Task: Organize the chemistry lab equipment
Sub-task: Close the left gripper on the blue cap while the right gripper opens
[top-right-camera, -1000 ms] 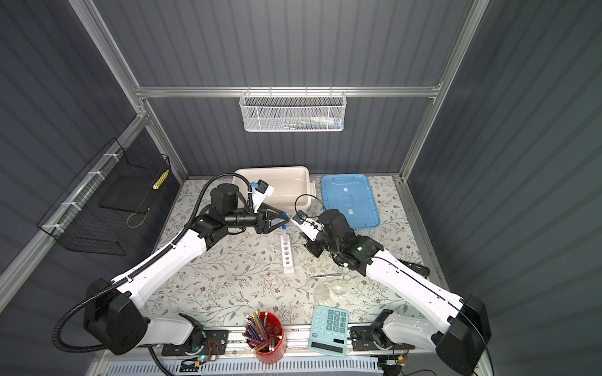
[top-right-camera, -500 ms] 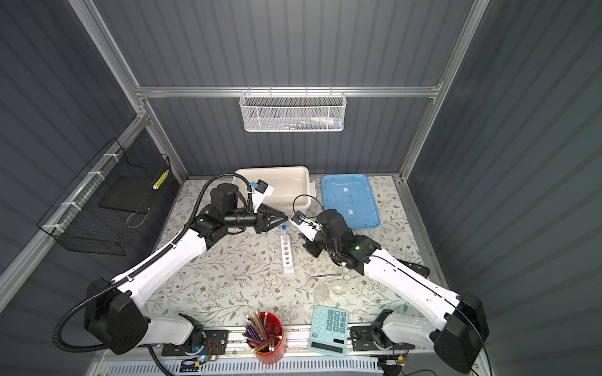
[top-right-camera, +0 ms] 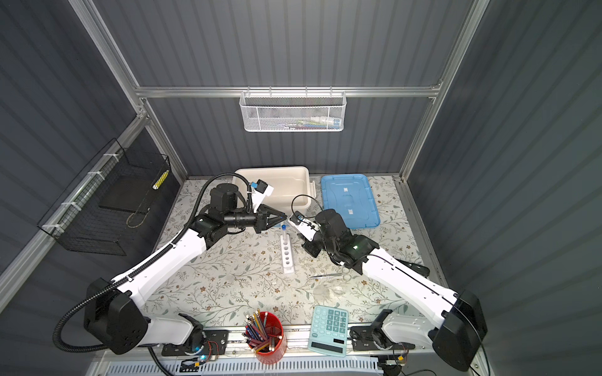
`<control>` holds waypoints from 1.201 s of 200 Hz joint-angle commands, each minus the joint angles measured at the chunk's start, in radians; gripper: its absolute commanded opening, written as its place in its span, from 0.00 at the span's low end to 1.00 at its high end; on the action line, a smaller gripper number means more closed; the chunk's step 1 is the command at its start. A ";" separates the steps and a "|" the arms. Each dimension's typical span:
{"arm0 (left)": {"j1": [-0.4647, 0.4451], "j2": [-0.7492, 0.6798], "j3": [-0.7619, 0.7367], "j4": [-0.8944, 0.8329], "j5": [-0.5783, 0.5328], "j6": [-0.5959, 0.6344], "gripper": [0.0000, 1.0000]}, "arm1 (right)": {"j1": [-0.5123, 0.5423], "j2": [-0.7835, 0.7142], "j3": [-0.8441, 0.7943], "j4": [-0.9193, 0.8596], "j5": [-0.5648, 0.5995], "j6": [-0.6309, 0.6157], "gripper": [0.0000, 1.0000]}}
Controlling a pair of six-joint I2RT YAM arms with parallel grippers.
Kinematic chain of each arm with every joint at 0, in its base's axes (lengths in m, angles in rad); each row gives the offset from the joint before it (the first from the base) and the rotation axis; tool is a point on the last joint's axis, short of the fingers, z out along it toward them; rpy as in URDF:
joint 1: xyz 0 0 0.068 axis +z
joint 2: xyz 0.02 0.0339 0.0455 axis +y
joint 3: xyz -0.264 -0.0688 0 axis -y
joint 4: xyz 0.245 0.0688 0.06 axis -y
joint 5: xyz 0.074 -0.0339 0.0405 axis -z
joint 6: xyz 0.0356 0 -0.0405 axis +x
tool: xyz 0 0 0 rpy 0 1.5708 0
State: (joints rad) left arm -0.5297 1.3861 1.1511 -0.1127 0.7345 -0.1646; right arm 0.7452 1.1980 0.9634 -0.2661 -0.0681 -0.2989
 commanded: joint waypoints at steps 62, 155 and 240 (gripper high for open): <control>-0.006 -0.006 0.051 -0.081 -0.011 0.055 0.06 | 0.008 -0.017 0.005 0.071 0.031 -0.001 0.34; -0.053 -0.016 0.181 -0.451 -0.374 0.304 0.05 | -0.118 -0.209 -0.141 0.172 0.038 0.120 0.42; -0.196 0.046 0.211 -0.499 -0.659 0.375 0.04 | -0.174 -0.212 -0.194 0.218 0.001 0.160 0.41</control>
State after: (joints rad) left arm -0.7120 1.4139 1.3293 -0.5648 0.1646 0.1692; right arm 0.5819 0.9829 0.7849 -0.0849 -0.0444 -0.1631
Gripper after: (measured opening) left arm 0.162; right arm 0.414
